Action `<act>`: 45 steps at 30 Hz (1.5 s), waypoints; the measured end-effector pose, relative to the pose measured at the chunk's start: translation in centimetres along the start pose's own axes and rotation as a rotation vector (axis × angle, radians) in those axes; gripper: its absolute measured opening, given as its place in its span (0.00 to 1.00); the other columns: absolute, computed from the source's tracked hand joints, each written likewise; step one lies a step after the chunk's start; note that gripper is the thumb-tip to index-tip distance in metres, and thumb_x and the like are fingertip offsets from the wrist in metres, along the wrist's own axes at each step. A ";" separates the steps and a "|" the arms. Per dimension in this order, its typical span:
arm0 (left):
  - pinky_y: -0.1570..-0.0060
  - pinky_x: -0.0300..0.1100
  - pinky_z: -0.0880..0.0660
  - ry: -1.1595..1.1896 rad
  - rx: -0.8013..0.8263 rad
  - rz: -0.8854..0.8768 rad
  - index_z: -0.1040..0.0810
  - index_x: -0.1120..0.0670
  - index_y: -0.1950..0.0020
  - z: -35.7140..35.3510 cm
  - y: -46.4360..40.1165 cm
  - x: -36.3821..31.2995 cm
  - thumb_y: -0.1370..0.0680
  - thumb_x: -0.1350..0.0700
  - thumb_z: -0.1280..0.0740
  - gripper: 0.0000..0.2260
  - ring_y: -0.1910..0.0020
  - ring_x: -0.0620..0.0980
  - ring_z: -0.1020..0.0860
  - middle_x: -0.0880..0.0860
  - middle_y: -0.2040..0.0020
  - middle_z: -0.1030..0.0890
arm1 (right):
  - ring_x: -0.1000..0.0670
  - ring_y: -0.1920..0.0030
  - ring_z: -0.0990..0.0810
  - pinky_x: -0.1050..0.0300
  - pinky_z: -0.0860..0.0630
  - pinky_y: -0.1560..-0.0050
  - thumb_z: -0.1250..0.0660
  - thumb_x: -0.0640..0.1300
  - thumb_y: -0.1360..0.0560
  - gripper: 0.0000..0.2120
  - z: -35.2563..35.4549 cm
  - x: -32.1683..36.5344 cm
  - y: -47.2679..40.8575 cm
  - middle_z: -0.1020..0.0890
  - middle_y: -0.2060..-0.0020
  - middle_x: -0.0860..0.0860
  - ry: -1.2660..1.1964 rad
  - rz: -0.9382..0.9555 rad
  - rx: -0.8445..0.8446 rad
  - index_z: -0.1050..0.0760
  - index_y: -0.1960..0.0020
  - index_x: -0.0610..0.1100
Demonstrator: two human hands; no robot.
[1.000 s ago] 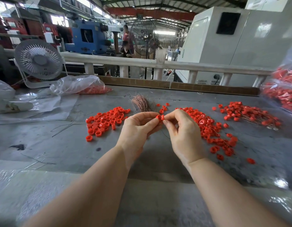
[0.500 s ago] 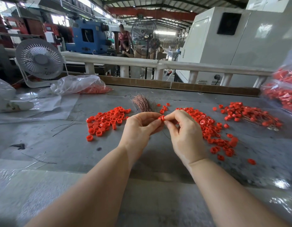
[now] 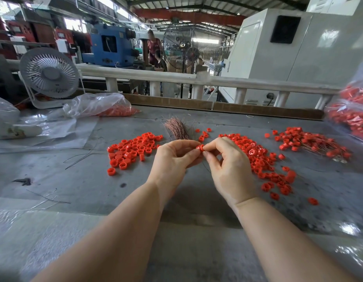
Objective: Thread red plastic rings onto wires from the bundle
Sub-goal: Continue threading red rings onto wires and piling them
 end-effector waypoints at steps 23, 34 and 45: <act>0.61 0.32 0.22 -0.043 0.005 0.011 0.21 0.57 0.58 -0.1 0.2 -0.2 0.27 0.71 0.35 0.10 0.65 0.43 0.19 0.49 0.67 0.17 | 0.46 0.60 0.22 0.56 0.28 0.57 0.30 0.31 0.31 0.03 -0.1 -0.2 0.0 0.20 0.63 0.46 -0.018 0.007 -0.007 0.22 0.60 0.38; 0.65 0.32 0.23 0.126 0.006 0.158 0.20 0.60 0.57 0.1 0.3 0.9 0.26 0.70 0.36 0.08 0.67 0.44 0.18 0.53 0.67 0.17 | 0.52 0.61 0.25 0.65 0.30 0.57 0.31 0.34 0.28 0.03 -0.3 -0.7 0.0 0.22 0.63 0.51 -0.062 -0.048 0.006 0.21 0.59 0.40; 0.64 0.33 0.22 0.125 -0.002 0.191 0.20 0.60 0.56 0.0 0.4 1.2 0.26 0.69 0.35 0.07 0.67 0.44 0.18 0.53 0.67 0.17 | 0.51 0.61 0.25 0.61 0.29 0.58 0.31 0.34 0.28 0.02 -0.1 -0.5 0.0 0.21 0.63 0.48 -0.047 -0.023 -0.017 0.22 0.59 0.38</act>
Point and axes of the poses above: each hand's wrist, its own y-axis away from the middle knuckle, its own z-axis out of the back of the hand, x = y × z, the point moved 9 cm from there along -y, towards the middle knuckle
